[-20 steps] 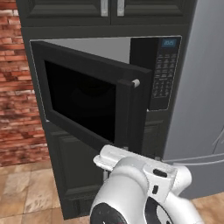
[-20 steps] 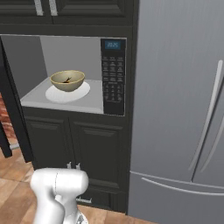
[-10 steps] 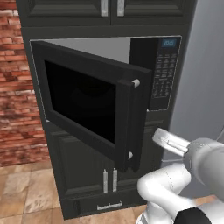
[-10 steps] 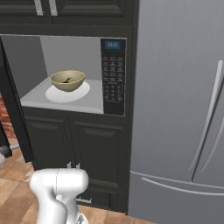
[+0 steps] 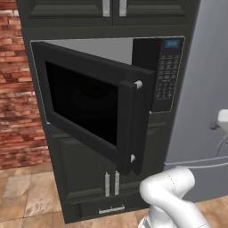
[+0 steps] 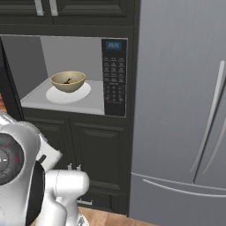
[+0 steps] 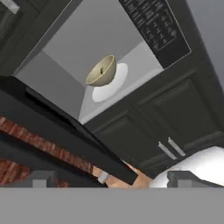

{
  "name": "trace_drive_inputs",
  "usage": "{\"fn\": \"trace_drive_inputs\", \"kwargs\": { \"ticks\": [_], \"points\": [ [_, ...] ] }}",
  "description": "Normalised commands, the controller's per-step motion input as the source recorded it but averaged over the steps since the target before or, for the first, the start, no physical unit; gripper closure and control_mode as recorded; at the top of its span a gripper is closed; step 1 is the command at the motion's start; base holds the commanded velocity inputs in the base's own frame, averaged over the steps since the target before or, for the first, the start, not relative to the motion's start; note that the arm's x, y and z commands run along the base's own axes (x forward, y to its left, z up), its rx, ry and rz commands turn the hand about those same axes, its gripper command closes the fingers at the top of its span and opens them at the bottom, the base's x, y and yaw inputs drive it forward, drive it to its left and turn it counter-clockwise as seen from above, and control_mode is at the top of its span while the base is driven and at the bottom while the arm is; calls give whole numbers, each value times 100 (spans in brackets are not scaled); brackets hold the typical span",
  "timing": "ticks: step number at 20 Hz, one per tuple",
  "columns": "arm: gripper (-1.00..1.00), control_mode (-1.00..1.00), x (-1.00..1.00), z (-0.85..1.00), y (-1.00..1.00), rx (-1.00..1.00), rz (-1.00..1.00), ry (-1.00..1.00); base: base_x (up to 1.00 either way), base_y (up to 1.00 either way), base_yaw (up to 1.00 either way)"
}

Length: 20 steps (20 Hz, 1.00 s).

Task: The microwave is finished heating the shrimp and potato. Take the bowl containing the food and place it on the dining counter.

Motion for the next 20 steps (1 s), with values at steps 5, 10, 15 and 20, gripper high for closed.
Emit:
{"fn": "trace_drive_inputs", "kwargs": {
  "ticks": [5, 10, 15, 20],
  "points": [
    [-100, -100, 100, -18, -29, 35, 44, 13, 0, 0, 0],
    [-100, -100, 100, -19, 27, 28, 24, 8, 0, 0, 0],
    [-100, -100, 100, -11, 97, 10, 3, 3, 0, 0, 0],
    [-100, -100, 68, -1, 100, 1, 7, 9, 0, 0, 0]
  ]
}}
